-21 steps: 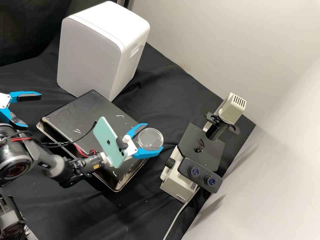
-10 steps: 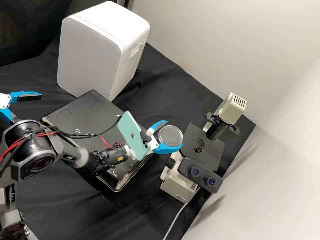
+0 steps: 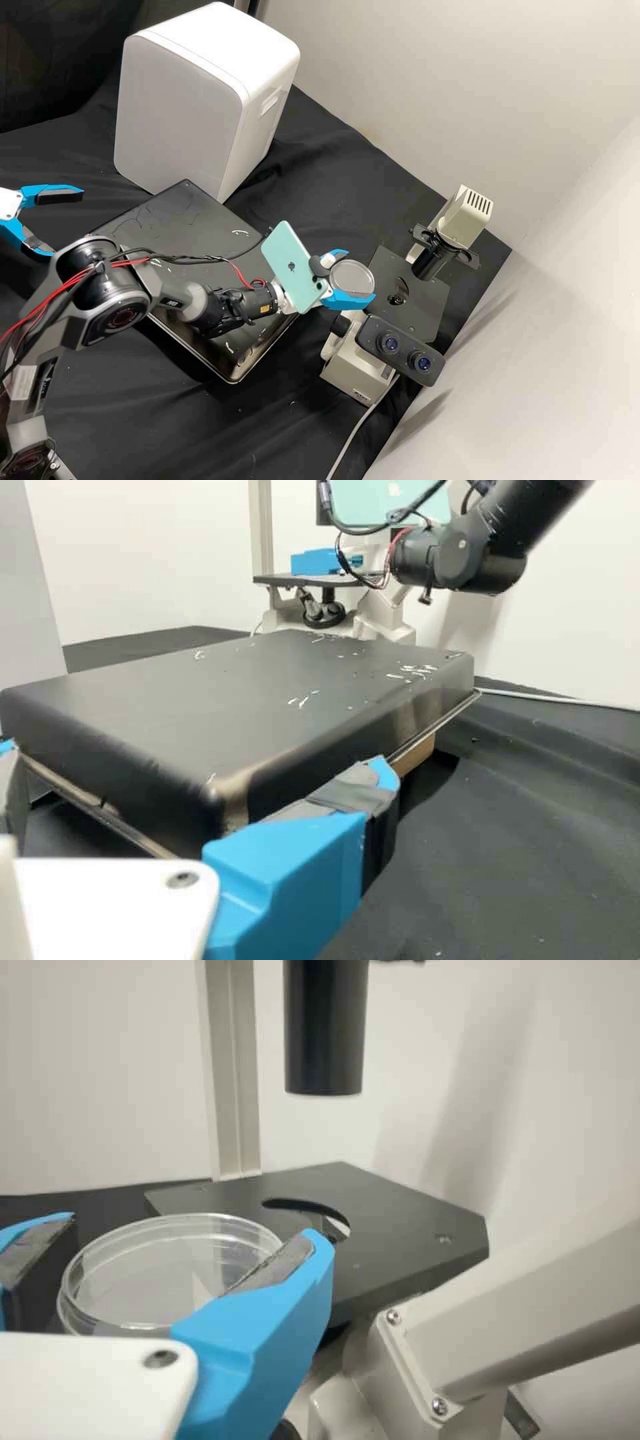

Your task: Place the petri dish on the microscope

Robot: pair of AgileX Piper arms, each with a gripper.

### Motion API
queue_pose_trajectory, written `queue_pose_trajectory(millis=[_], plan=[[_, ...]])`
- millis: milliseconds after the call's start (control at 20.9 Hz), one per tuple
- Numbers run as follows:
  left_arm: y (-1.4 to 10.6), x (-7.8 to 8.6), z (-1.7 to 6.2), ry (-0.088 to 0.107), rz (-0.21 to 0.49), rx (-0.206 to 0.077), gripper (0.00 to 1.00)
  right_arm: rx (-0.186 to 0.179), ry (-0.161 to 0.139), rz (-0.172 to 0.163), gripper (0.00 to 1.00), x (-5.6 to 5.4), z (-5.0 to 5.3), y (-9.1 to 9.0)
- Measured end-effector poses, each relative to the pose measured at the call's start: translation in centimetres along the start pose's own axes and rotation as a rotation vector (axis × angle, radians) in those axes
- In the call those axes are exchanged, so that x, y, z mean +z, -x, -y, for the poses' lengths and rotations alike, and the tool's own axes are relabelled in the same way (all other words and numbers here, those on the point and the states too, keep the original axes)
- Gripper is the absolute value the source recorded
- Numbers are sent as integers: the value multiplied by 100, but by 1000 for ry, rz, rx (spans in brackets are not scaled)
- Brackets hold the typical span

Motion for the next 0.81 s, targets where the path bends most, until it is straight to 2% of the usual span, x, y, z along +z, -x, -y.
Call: queue_pose_trajectory(millis=[144,239,383,478,574,718,813], plan=[[-2,6,2,-3,-1,0,100,7,2,3,0,-3,16,-128],[-2,9,2,-14,1,0,100,10,20,9,0,8,38,-213],[-8,7,18,-12,0,-9,100,14,41,11,0,18,53,-334],[-10,9,22,-9,-2,-10,100,14,35,28,0,51,57,-403],[-11,7,21,-7,-6,-9,100,9,45,53,0,101,76,-485],[-12,5,23,-6,-8,-10,100,19,56,61,0,130,87,-596],[-16,5,31,-2,-12,-13,100,27,50,80,0,166,95,-678]])
